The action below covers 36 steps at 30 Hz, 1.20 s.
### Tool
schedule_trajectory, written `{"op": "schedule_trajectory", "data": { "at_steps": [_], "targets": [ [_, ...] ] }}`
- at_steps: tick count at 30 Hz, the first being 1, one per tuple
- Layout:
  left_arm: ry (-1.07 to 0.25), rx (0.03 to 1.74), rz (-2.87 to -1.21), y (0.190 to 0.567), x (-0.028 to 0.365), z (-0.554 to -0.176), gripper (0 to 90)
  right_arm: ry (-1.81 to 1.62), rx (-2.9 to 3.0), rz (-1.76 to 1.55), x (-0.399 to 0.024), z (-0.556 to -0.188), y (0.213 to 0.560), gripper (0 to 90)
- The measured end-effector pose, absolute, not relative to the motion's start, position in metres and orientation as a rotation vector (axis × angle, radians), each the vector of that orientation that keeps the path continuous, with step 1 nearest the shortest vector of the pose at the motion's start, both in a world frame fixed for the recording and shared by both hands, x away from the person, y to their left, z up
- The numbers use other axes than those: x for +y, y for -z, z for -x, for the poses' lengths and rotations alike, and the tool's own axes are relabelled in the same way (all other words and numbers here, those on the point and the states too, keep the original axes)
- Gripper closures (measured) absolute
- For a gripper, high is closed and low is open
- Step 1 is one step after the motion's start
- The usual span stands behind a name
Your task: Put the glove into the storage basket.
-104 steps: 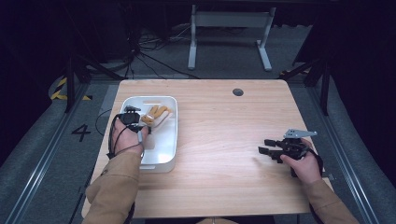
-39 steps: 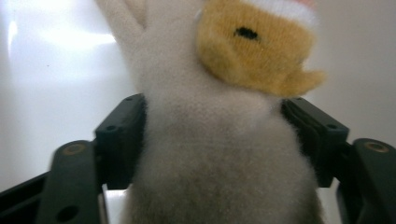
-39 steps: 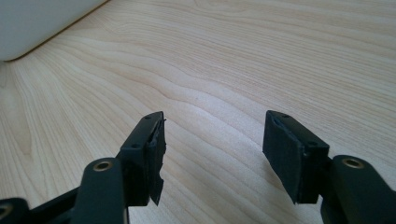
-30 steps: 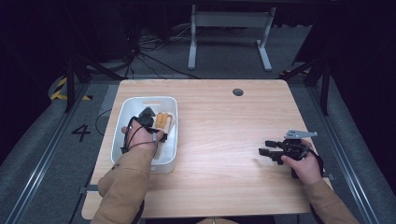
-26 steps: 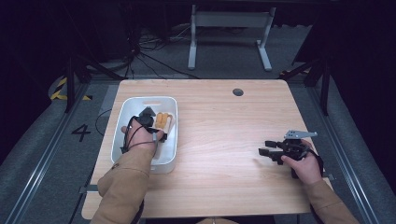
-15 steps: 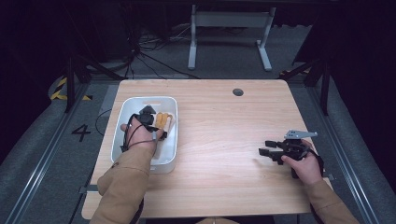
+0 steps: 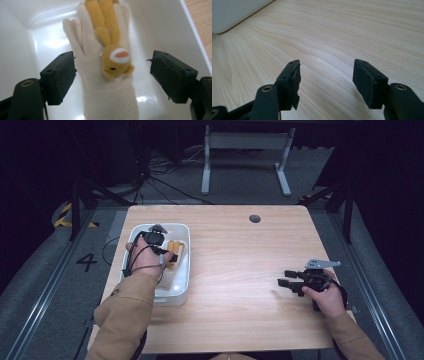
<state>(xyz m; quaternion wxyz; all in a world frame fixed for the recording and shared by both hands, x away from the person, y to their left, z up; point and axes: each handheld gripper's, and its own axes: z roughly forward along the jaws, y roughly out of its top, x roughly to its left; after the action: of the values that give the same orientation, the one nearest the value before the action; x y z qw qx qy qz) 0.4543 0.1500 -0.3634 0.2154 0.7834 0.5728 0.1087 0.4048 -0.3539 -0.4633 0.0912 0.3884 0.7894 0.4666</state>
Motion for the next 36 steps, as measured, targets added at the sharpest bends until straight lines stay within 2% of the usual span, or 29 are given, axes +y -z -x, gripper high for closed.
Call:
{"op": "schedule_trajectory", "data": {
  "at_steps": [3,11,14,23,36],
  "targets": [
    [-0.332,1.540,-2.195,0.359,0.150,-0.452,25.8,-1.384,2.347,-1.157,-0.354,-0.405,0.464,39.9],
    [-0.330,1.359,-2.245,0.344,0.149,-0.446,26.7,-1.380,2.346,-1.151,-0.355,-0.404,0.463,39.6],
    [-0.325,1.225,-2.283,0.336,0.144,-0.440,26.8,-1.378,2.349,-1.149,-0.355,-0.404,0.464,39.6],
    [-0.304,1.056,-2.319,0.322,0.131,-0.421,27.8,-1.374,2.342,-1.156,-0.360,-0.399,0.463,39.5],
    [-0.244,0.792,-2.340,0.315,0.086,-0.393,27.1,-1.368,2.332,-1.150,-0.367,-0.390,0.465,39.5]
  ]
}}
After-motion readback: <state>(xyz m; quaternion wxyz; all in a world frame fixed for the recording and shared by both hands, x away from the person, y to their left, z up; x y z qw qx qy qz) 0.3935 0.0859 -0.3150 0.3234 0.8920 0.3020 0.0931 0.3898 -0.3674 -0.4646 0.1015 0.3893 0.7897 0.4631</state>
